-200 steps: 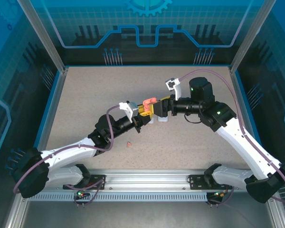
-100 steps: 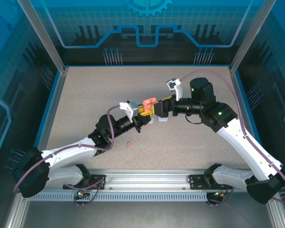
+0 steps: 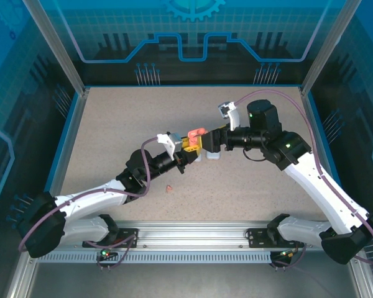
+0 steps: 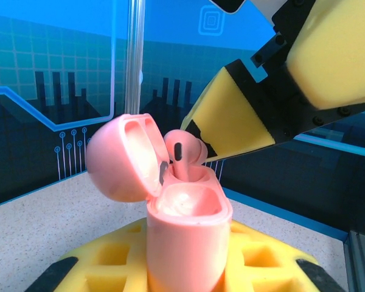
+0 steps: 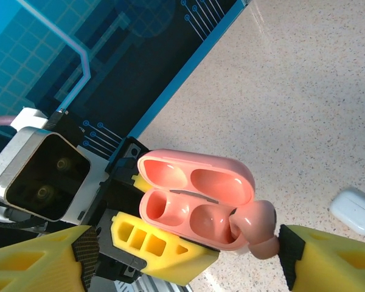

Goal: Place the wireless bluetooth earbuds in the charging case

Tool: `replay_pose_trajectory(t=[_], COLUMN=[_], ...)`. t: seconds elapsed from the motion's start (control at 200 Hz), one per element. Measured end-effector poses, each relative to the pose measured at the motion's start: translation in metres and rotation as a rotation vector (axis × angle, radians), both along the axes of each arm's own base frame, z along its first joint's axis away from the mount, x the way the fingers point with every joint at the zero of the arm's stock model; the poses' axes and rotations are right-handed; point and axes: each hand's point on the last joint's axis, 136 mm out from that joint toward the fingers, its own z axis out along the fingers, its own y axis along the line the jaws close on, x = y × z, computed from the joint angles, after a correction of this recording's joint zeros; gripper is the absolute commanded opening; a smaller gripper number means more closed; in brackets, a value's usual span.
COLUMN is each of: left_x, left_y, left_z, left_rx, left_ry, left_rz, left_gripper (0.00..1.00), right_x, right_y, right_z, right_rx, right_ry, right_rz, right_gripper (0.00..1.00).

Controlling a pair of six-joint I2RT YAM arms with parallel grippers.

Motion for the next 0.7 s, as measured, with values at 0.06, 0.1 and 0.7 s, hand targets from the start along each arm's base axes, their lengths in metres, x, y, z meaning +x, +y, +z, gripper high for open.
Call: replay_pose_trajectory(t=[0.06,0.1,0.7], left_x=[-0.0001,-0.0001,0.0042], left_y=[-0.0001,-0.0001,-0.0026], left_z=[0.0000,0.0001,-0.0091], left_rx=[0.000,0.000,0.016], left_ry=[0.000,0.000,0.018], left_rz=[0.000,0.000,0.007], left_gripper=[0.00,0.00,0.00], right_x=[-0.0005,-0.0010,-0.0073], right_y=[0.0001,-0.0001,-0.0019], right_z=[-0.0002,-0.0008,0.0010], right_rx=[-0.001,-0.003,-0.004], right_ry=[0.000,0.004,0.017], right_rz=[0.003,0.003,0.014], right_gripper=[0.78,0.78,0.73])
